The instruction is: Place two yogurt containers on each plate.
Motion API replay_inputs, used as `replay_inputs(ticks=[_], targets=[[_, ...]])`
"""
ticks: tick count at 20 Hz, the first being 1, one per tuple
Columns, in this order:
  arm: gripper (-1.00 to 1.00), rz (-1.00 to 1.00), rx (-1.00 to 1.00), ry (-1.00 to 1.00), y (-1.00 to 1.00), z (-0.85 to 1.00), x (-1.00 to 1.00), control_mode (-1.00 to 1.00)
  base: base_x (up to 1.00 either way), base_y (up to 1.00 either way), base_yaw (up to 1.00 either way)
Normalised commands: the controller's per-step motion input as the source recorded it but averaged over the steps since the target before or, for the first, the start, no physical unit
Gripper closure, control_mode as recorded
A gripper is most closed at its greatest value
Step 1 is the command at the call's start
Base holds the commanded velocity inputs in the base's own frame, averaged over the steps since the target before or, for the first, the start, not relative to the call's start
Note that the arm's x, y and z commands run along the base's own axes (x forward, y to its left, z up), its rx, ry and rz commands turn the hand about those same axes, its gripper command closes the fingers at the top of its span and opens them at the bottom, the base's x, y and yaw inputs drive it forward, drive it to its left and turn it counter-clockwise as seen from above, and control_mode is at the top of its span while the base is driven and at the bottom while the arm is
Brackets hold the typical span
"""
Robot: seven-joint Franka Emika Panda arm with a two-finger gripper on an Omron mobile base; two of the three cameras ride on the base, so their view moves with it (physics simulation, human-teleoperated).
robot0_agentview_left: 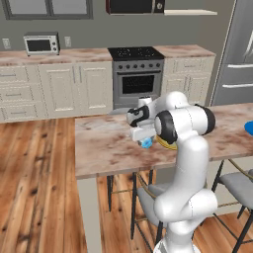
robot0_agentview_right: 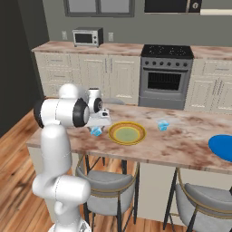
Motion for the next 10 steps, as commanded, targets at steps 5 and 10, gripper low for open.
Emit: replay_inputs(ticks=[5,10], targets=[[1.00,0.00,0.03,-0.06,-0.07,0.00,-0.15,-1.00,0.00,0.00,0.00],[1.00,-0.10,0.16,-0.05,-0.36,0.48,-0.29,-1.00,0.00,0.00,0.00]])
